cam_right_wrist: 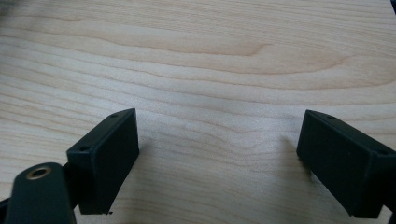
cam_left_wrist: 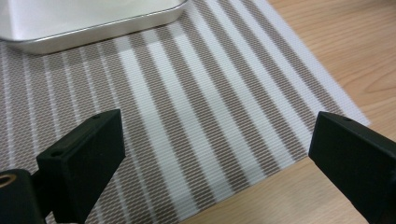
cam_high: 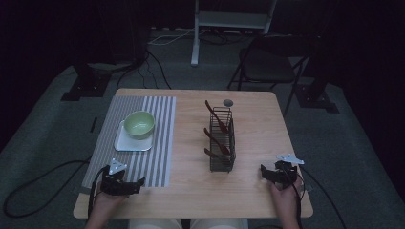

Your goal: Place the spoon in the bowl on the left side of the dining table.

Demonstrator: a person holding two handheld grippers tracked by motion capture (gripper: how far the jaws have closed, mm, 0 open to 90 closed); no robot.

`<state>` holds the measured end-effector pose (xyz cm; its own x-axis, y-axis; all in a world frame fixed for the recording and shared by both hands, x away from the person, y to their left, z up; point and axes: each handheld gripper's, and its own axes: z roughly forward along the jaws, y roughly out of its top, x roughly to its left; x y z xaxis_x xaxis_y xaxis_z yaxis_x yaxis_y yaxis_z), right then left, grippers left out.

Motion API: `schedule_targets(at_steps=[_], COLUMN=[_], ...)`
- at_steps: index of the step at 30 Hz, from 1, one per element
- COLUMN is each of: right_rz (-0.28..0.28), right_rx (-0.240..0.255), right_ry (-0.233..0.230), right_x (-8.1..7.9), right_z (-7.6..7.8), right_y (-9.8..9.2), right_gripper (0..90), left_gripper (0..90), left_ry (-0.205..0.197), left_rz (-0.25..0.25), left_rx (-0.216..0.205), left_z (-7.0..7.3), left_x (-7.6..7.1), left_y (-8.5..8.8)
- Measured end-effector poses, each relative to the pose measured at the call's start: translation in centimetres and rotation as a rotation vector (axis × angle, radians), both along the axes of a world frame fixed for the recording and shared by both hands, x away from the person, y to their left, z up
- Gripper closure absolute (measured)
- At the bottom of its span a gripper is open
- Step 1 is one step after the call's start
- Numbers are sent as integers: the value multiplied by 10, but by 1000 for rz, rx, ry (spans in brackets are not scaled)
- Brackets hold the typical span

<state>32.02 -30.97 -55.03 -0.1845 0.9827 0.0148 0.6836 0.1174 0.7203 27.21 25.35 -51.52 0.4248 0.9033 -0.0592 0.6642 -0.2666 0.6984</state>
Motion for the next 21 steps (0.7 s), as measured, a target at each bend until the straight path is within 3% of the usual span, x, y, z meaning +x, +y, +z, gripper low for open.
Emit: schedule_targets(at_steps=[21], right_rz=[0], right_rx=[0], right_ry=[0], right_x=[0], right_z=[0], right_y=[0], right_gripper=[122], left_gripper=[37], left_ry=[-16], left_rz=[-77], left_rx=[-9], left_z=[14], left_x=[9], left_y=[-22])
